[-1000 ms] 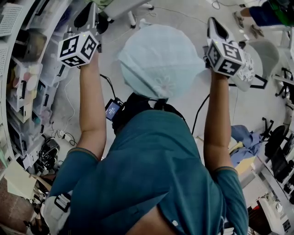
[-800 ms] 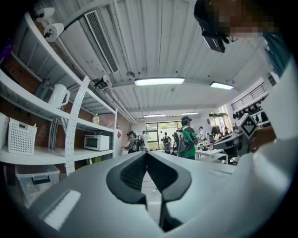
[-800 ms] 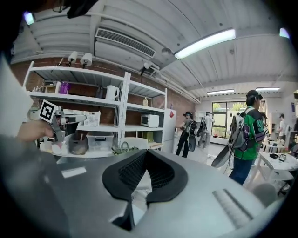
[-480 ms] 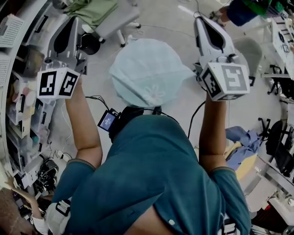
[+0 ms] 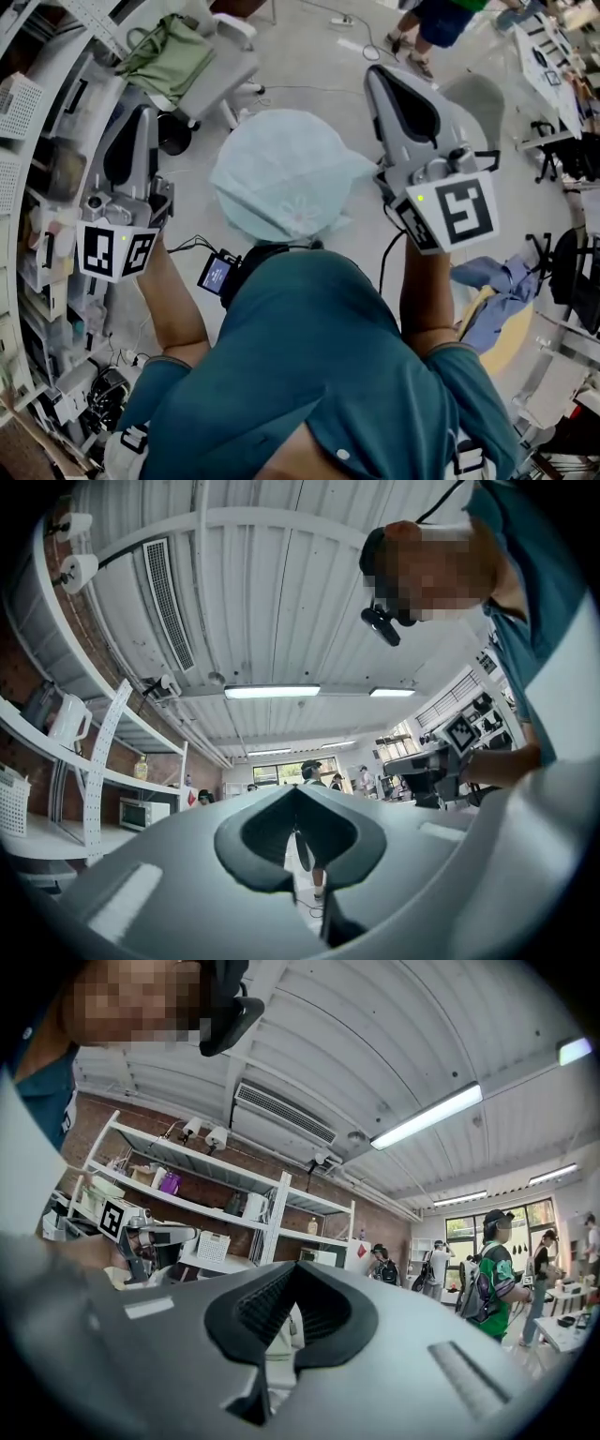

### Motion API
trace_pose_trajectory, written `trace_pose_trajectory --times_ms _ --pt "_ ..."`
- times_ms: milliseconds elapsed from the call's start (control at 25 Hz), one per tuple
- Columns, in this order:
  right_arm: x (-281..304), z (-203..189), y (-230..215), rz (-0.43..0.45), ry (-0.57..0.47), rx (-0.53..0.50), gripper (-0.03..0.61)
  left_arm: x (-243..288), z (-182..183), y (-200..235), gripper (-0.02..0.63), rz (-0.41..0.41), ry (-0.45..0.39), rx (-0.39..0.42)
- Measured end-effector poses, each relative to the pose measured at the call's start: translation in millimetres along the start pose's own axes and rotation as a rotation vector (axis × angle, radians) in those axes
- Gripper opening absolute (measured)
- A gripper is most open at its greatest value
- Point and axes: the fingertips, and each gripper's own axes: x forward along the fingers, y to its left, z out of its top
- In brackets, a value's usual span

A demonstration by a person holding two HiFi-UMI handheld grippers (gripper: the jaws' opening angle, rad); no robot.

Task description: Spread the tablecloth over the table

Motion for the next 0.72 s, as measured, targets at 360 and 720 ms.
trace_pose_trajectory --times_ms 360,720 --pt "-34.3 6.6 -6.8 0.012 -0.009 0.009 0.009 -5.9 0.4 -25.9 0.000 -0.005 0.038 -0.001" --pt "-44.9 -0.5 -13.3 0.004 -0.003 0.024 0.009 -6.8 -2.5 -34.9 0.000 0.004 0.044 0.000"
